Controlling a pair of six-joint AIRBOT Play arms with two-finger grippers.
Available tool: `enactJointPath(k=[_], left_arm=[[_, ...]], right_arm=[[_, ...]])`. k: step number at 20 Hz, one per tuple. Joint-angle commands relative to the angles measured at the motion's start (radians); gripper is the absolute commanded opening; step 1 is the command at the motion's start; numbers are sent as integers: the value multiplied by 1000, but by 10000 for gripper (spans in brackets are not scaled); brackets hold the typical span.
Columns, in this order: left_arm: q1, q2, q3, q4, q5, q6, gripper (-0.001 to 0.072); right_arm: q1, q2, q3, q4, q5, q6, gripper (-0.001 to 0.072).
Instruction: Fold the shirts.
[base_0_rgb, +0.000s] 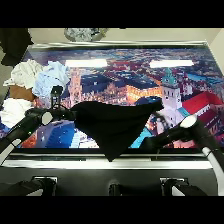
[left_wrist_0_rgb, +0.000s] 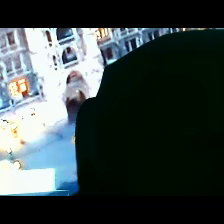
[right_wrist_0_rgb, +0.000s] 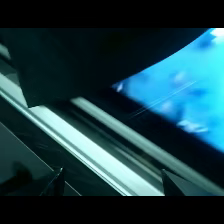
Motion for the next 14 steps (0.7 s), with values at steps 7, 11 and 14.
enactJointPath(k=[7, 11, 14], left_arm=[[57, 77, -11, -160, -266, 145, 717], [79, 79, -172, -365, -171, 163, 716], [79, 78, -238, -488, -76, 175, 715]], right_arm=[[116, 14, -134, 148, -101, 24, 701], [116, 14, -134, 148, -113, 13, 701], [116, 14, -134, 156, -152, 13, 701]])
